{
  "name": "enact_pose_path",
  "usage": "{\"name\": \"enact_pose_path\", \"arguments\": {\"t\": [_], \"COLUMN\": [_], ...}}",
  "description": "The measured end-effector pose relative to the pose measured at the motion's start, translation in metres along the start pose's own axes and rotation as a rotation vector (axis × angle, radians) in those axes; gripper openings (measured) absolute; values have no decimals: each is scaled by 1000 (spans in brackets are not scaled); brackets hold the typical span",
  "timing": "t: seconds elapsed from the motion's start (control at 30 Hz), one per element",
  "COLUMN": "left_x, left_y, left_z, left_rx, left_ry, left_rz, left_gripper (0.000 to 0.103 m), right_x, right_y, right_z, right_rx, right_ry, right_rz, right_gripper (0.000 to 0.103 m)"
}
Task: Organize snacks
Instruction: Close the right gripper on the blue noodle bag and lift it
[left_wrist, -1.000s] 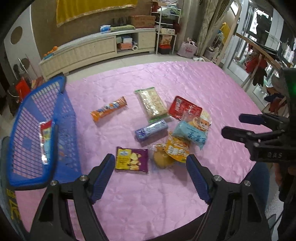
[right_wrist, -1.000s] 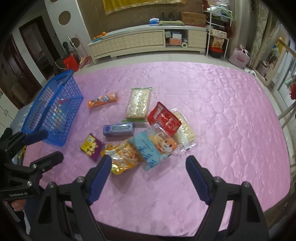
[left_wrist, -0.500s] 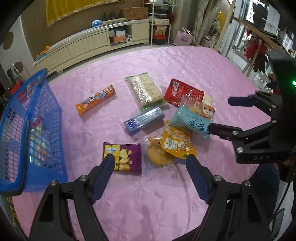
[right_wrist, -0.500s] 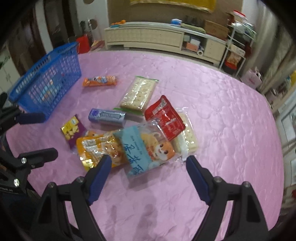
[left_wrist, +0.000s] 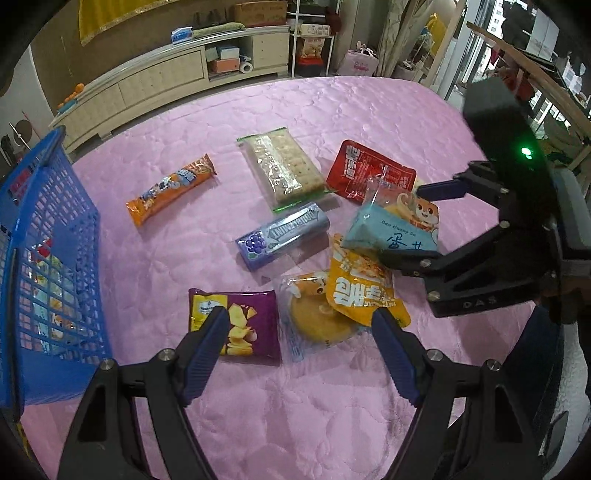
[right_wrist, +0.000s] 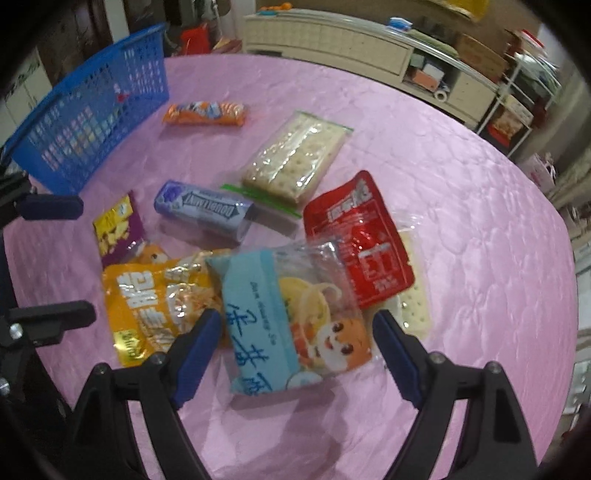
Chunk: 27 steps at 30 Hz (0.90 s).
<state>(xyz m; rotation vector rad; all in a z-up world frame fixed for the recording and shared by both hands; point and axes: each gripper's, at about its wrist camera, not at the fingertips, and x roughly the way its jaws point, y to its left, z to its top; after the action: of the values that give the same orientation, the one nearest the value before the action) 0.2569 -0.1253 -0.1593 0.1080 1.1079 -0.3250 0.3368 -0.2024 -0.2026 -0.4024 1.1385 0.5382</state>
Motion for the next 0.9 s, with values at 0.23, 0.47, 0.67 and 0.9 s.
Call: {"name": "enact_pose_path", "arguments": {"t": [0.23,0.47,0.67,0.9], "left_x": [-6,-21,-37,-52], "left_y": [-2,-6,-13,-34], "left_z": [-1,-3,-2,-3], "left_rx": [9,38,70,104], "left_ry": [-12,-25,-45,-69], "left_rz": [-1,-3,-14,-40], "left_gripper": [78,78,78,78], "right_x": [8,-21,-61,-90], "right_y": [-8,-7,-11,-20], "right_z": [-2,-19,-38,-49], "right_rx": [20,92,214,327], "right_ry": [17,-43,-78,-105], "right_rz": [66,43,-22,-51], "right_gripper": [74,70,70,70]}}
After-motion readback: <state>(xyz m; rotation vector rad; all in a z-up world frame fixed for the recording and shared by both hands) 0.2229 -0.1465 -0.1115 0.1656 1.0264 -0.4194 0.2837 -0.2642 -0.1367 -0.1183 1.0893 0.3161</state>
